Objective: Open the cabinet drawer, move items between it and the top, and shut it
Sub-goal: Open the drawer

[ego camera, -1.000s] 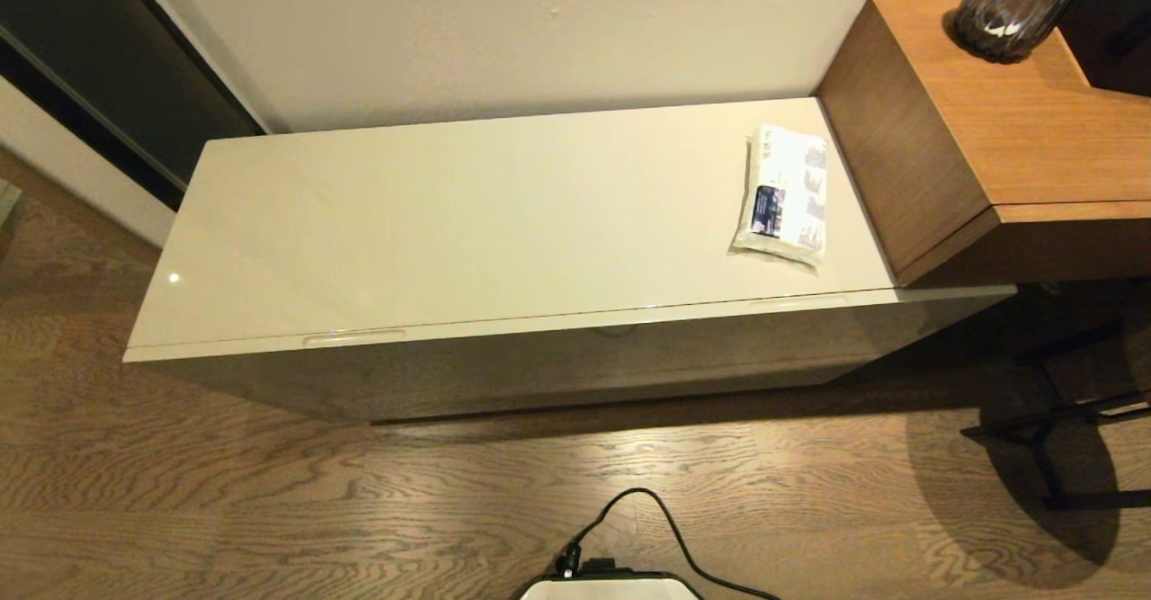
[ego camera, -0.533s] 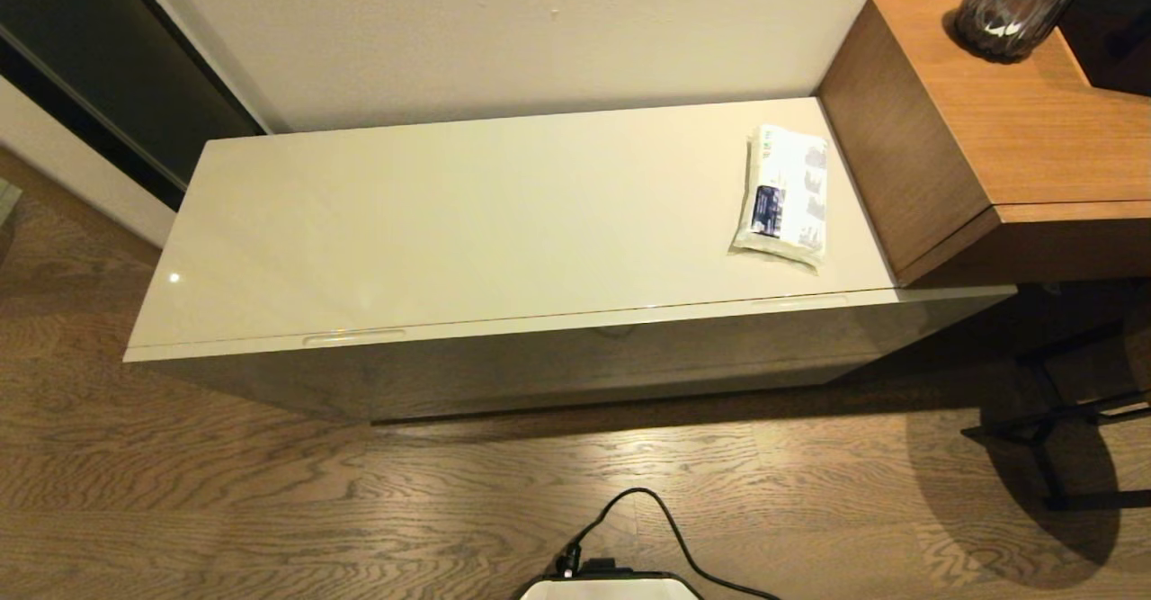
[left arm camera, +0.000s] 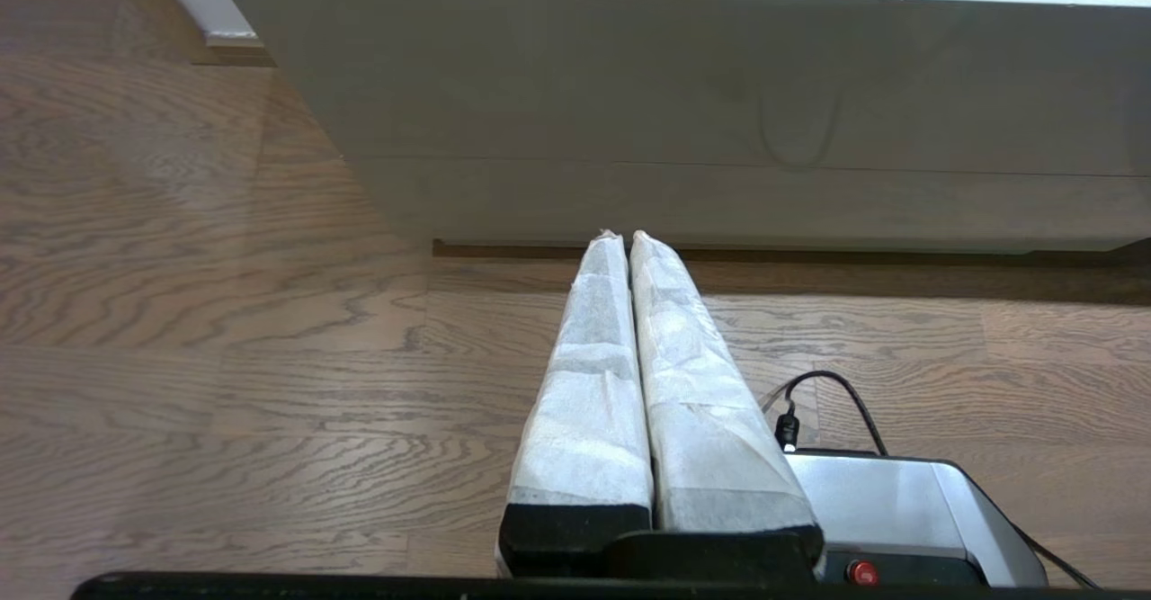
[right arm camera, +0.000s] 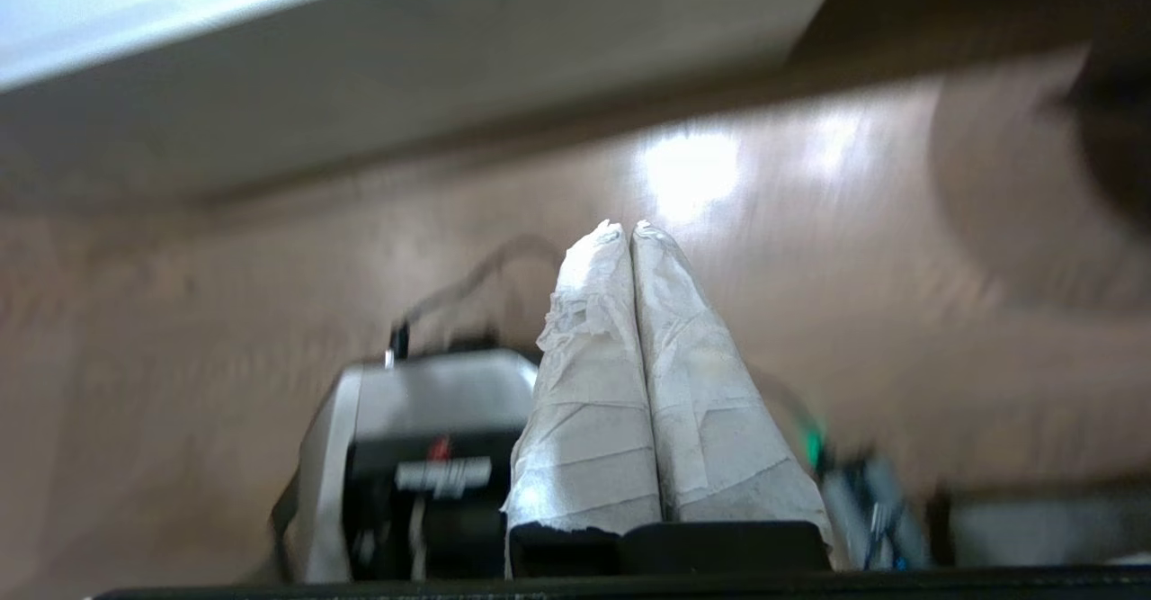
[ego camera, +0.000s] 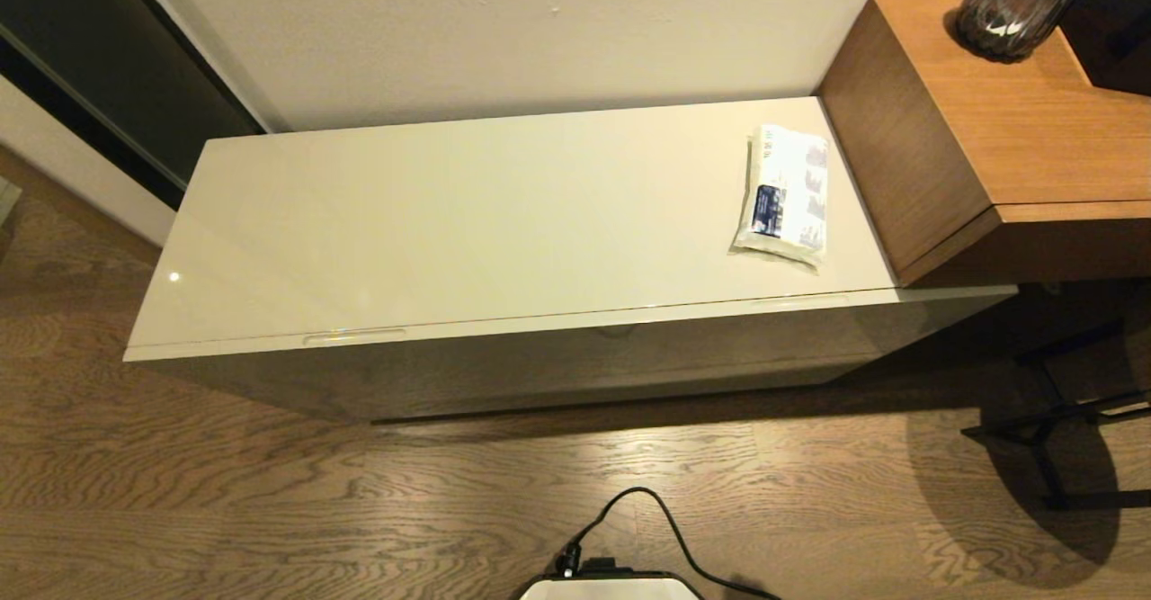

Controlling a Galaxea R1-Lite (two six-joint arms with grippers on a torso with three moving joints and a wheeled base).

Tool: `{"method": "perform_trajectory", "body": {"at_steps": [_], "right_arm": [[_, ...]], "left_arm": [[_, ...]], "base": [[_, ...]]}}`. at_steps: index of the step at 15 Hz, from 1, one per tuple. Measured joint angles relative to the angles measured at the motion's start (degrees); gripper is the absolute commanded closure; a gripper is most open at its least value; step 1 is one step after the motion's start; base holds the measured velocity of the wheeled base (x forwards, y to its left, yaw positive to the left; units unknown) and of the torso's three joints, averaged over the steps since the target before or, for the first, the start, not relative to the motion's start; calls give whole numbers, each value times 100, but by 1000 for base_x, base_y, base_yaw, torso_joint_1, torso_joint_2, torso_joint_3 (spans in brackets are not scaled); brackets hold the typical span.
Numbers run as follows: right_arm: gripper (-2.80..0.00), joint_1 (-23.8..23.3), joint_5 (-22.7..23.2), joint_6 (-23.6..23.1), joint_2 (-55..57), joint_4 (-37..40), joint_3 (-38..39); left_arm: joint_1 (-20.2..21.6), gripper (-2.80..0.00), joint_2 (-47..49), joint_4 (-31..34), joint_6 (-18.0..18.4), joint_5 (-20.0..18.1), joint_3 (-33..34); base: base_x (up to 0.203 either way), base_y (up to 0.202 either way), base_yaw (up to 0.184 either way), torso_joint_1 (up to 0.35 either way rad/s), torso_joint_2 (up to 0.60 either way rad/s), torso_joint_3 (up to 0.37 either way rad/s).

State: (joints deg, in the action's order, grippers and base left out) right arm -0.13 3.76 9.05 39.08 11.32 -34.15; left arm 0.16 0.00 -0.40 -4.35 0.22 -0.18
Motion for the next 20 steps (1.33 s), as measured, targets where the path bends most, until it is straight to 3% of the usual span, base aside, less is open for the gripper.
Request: {"method": "perform_trajectory", "body": {"at_steps": [6, 9, 13, 20], "right_arm": [[0, 257, -200, 292, 3726, -2063, -489], [0, 762, -402, 859, 5049, -2787, -1148], [0, 1410, -783, 1349, 5978, -2857, -1918], [0, 1518, -992, 1500, 6748, -2844, -2841]], "left_arm": [[0, 0, 0, -1, -2, 3, 0], [-2, 0, 0, 0, 1, 3, 0], [0, 0, 0, -1, 0, 1, 0], [-2, 0, 0, -1, 2, 1, 0]], "base": [[0, 0, 0, 0, 0, 0], [0, 0, 0, 0, 0, 0], [0, 0, 0, 0, 0, 0], [0, 0, 0, 0, 0, 0]]}}
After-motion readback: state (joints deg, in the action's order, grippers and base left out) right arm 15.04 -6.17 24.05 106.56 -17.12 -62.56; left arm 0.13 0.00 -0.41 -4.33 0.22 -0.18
